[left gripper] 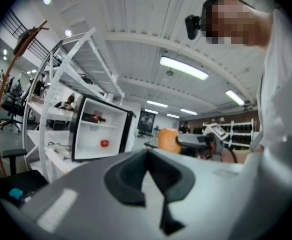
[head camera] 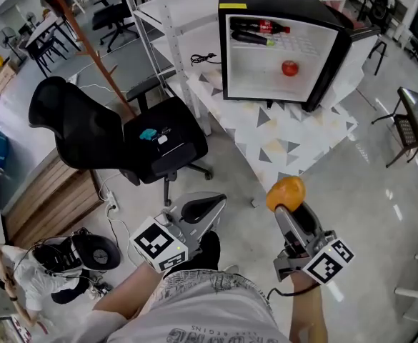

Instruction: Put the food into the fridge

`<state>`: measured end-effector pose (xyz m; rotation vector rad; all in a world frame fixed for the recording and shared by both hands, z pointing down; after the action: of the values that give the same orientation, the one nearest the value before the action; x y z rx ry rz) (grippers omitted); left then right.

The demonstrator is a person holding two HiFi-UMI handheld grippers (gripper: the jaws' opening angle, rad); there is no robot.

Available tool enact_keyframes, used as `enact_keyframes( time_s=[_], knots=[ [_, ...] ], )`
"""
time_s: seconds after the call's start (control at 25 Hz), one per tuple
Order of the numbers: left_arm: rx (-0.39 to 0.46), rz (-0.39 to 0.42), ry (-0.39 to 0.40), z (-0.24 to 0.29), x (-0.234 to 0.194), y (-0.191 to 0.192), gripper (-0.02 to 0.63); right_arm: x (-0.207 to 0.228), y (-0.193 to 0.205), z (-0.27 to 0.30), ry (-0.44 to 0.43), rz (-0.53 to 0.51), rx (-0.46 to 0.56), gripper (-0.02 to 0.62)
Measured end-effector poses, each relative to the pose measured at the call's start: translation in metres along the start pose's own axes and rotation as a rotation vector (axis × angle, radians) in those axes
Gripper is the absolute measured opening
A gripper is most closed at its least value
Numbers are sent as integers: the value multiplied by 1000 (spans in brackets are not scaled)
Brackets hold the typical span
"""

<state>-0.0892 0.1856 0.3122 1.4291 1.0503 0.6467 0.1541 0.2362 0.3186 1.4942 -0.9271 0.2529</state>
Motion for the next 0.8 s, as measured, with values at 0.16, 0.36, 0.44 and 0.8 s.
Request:
enact_keyframes(
  time_s=[0.16,0.36,0.44,0.8],
  knots=[
    [-12,-10,2,14,-26,2,6,15,1,24,15,8,-9,262],
    [-14,-31,1,30,-64,3,6,32,0,58,32,19,-14,262],
    [-16,-36,2,37,-79,4,6,38,-1,72,38,17,-18,262],
    [-25,-61,22,72,-145,-2,6,61,-9,136,71,13,-25,262]
  ],
)
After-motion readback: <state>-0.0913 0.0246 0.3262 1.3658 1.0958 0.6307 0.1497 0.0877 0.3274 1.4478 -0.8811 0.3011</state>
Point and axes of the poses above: the fingertips, and each gripper's own axes: z forward along the fingers, x to its right, y out of its underside, the point moved 8 cm from there along -z, backward along the fingers, and after that the axes turned 14 degrees about x, right-handed, at the moved point
